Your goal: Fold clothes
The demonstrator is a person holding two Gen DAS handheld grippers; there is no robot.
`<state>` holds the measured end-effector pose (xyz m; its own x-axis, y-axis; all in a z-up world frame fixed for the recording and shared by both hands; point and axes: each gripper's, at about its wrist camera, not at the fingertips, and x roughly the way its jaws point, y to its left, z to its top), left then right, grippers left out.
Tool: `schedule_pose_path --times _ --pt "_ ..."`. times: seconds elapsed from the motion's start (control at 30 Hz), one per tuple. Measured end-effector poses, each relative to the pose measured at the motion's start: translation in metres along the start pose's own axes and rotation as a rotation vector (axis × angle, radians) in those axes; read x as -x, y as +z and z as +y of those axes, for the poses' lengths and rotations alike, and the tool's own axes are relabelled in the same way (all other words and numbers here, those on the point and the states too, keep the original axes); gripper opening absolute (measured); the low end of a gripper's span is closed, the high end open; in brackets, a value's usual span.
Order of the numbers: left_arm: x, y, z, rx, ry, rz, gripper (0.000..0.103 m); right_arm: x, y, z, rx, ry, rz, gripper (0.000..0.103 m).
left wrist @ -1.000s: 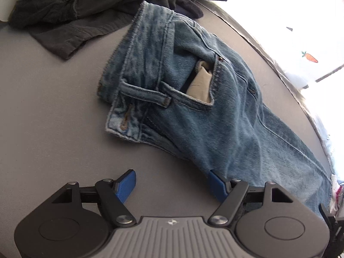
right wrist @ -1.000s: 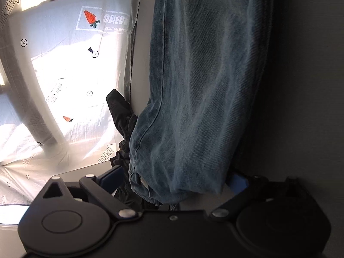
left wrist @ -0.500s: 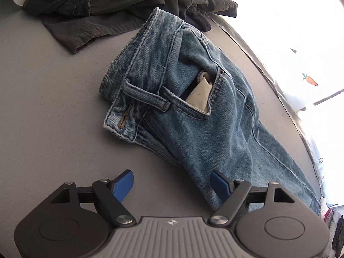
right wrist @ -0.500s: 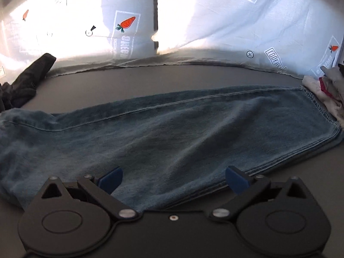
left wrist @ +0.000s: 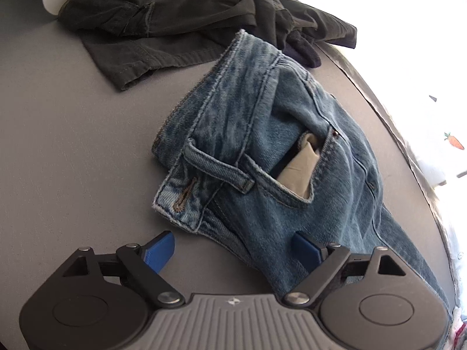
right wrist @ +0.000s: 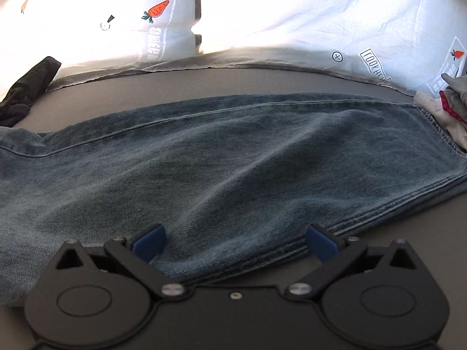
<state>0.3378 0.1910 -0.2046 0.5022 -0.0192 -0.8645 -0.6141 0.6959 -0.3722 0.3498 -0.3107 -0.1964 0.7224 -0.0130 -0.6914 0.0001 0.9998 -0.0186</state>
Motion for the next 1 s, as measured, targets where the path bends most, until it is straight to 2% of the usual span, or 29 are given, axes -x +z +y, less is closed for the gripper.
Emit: schedule_pose_path --times 0.13,0.23,0.37,0.5,0.6,0.77,1.0 --pt "-0.003 0.007 0.012 0.118 -0.044 -0.018 0.093 0.005 -0.011 -0.001 0.001 0.010 -0.058 0.103" --pt "-0.002 0.010 0.014 0.147 -0.054 -0.031 0.094 0.006 -0.014 -0.001 0.001 0.011 -0.082 0.103" --pt "0.005 0.013 0.018 0.160 -0.014 -0.091 0.094 0.006 -0.015 -0.002 -0.001 0.013 -0.091 0.103" --pt "0.012 0.022 0.022 0.081 0.004 -0.148 0.094 0.006 -0.015 -0.002 -0.002 0.013 -0.093 0.103" --pt "0.007 0.030 0.018 -0.003 0.006 -0.125 0.094 0.005 -0.016 -0.003 -0.002 0.012 -0.093 0.103" --pt "0.004 0.033 0.017 -0.003 0.002 -0.127 0.092 0.006 -0.015 -0.002 -0.003 0.011 -0.092 0.103" --pt "0.003 0.034 0.013 0.006 -0.044 -0.149 0.057 0.006 -0.014 -0.002 -0.002 0.009 -0.092 0.103"
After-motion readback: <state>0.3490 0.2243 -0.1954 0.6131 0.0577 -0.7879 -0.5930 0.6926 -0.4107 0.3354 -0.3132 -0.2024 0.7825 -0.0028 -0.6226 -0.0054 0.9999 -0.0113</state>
